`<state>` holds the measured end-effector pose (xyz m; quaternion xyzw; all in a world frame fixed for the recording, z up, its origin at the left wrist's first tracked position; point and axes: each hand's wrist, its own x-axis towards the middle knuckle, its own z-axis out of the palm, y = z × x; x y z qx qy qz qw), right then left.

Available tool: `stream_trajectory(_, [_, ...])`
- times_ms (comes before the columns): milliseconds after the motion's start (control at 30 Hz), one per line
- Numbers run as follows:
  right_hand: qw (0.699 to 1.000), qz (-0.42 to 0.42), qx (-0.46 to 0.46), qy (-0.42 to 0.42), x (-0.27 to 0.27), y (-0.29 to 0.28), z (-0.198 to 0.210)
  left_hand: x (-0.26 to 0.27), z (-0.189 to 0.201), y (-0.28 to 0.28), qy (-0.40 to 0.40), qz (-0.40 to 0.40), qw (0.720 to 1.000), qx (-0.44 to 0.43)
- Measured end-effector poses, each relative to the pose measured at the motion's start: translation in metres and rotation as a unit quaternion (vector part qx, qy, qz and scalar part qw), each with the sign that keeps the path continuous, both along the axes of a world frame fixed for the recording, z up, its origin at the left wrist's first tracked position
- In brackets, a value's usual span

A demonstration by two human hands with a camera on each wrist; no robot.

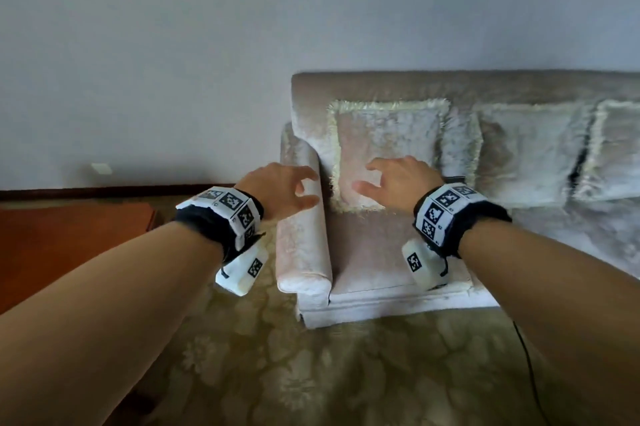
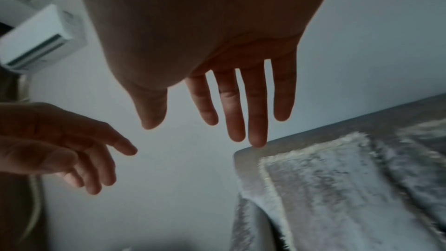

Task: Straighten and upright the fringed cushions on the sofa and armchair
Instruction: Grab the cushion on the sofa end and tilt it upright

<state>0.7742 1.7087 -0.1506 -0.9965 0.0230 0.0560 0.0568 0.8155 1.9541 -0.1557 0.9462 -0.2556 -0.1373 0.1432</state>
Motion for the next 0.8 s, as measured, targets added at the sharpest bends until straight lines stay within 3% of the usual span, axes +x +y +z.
stream_trajectory(333, [0.994,-0.099,-0.002,0.055,0.051,-0.134,-0.031,0.104,-0.033,-0.169,0.044,-0.137,0.989,0.026])
stream_trajectory(800, [0.991,-0.109,0.017,0.077,0.255,-0.273,-0.082,0.316,-0.102,-0.277,0.079,-0.098,0.992,0.02])
